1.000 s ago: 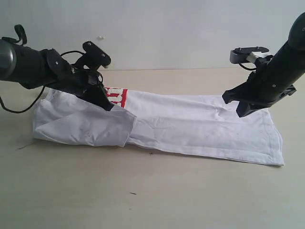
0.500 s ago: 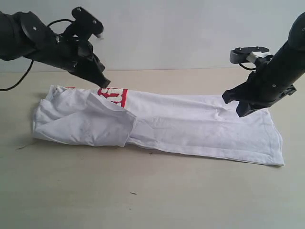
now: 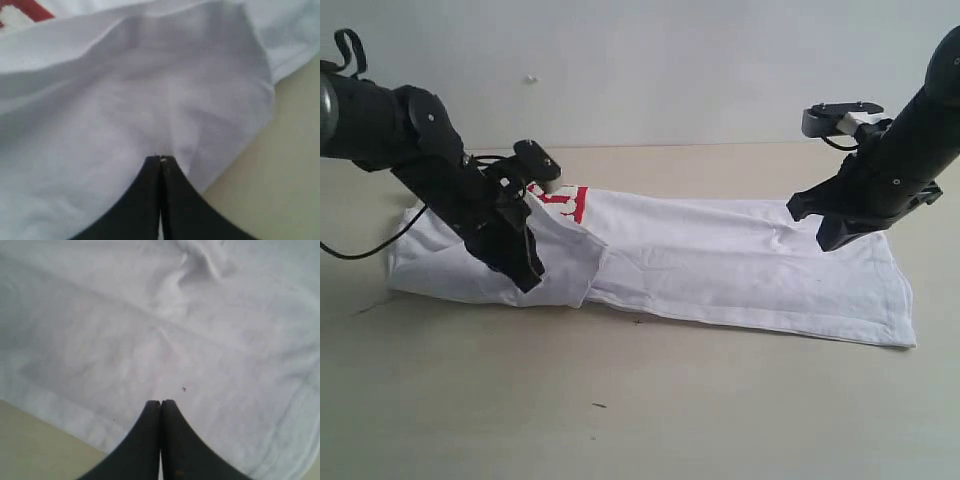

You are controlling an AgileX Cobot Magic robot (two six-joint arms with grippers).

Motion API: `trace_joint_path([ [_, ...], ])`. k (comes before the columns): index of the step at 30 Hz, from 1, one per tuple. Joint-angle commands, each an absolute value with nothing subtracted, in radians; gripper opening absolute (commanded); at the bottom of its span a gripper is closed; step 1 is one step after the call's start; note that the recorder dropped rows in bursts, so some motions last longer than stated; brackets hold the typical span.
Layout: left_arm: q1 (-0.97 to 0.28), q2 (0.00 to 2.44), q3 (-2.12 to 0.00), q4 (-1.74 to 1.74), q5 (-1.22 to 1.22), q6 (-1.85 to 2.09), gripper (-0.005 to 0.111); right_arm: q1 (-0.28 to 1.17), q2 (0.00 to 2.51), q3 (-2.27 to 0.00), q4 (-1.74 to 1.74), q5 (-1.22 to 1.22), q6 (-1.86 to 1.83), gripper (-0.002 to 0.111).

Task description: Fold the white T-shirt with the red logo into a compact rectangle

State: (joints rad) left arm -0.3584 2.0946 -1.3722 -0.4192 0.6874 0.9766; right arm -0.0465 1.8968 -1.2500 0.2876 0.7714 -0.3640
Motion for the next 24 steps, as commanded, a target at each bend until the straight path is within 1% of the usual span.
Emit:
trace_joint_path([
  [1, -0.360, 2.125, -1.370, -0.429, 0.565, 0.959, 0.000, -0.046, 1.888, -1.246, 0.279, 0.769, -0.365, 0.000],
  [13, -0.360, 2.145, -1.370, -0.431, 0.208, 0.860, 0.000, -0.046, 1.888, -1.246, 0.281, 0.752, -0.365, 0.000],
  [19, -0.360, 2.142, -1.370, -0.431, 0.210, 0.842, 0.000, -0.046, 1.888, -1.246, 0.281, 0.749, -0.365, 0.000],
  [24, -0.338, 2.092, -1.370, -0.431, 0.176, 0.722, 0.000, -0.046, 1.888, -1.246, 0.281, 0.749, -0.365, 0.000],
])
